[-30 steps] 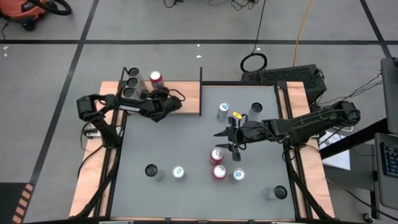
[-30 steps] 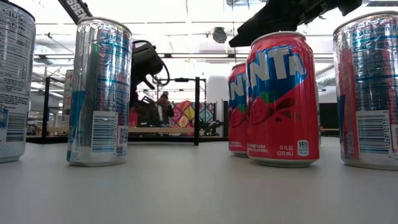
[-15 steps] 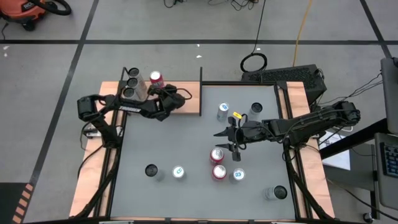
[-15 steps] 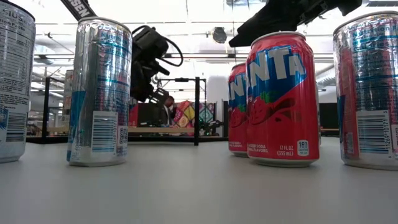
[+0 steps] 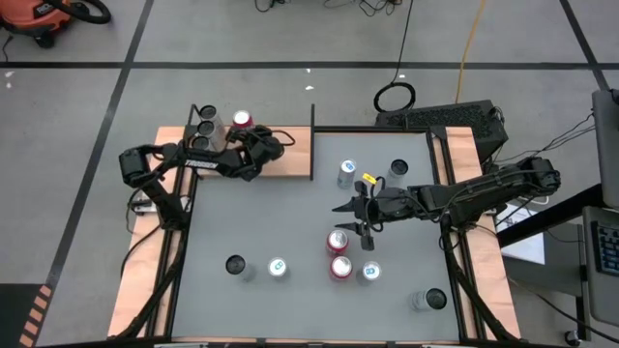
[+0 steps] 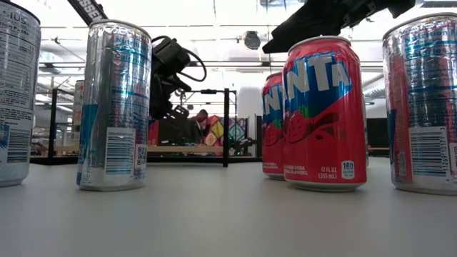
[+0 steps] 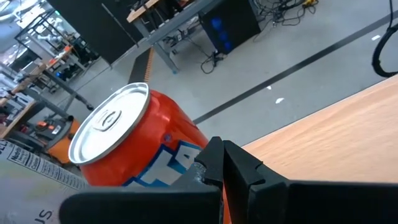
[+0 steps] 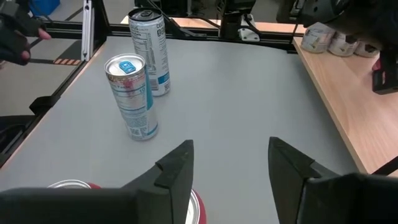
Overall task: Place canned beverage on shelf
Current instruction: Put the top red soda can on the shelf, then put the top red soda can on the shelf aligned with the other red soda can
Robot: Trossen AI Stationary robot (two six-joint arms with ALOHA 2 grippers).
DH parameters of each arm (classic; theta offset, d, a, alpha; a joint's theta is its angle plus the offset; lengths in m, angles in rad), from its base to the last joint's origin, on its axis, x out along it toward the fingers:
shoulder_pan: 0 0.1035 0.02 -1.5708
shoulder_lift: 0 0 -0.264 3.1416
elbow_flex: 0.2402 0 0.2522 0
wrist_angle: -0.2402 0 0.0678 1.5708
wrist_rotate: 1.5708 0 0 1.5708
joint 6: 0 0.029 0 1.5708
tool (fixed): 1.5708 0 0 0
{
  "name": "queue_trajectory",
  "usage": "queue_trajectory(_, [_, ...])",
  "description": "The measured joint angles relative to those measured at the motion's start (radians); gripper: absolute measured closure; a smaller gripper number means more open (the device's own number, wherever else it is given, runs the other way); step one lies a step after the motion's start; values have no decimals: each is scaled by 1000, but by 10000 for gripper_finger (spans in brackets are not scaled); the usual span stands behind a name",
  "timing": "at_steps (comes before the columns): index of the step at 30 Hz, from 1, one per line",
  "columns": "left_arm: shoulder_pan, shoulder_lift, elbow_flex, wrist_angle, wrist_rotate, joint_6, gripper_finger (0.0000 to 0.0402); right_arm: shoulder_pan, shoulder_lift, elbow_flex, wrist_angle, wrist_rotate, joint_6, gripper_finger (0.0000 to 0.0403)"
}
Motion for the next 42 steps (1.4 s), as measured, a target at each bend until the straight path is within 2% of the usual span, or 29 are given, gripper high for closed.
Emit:
queue_trajectory(22, [43, 0, 0, 3, 0, 1, 396, 0, 0, 0, 0, 0, 3, 261])
queue_trajectory(27, [32, 0, 0, 43, 0, 61, 396, 0, 0, 0, 0, 0, 4, 261])
queue_trajectory(32, [-47, -60, 9, 57, 29, 178, 396, 0, 0, 0, 8, 0, 22, 261])
queue_trajectory(38, [-213, -211, 10, -14, 154, 173, 396, 21, 0, 10, -3, 1, 137, 261])
queue_trajectory(42, [-346, -282, 10, -64, 232, 95, 396, 84, 0, 70, -47, 10, 170, 261])
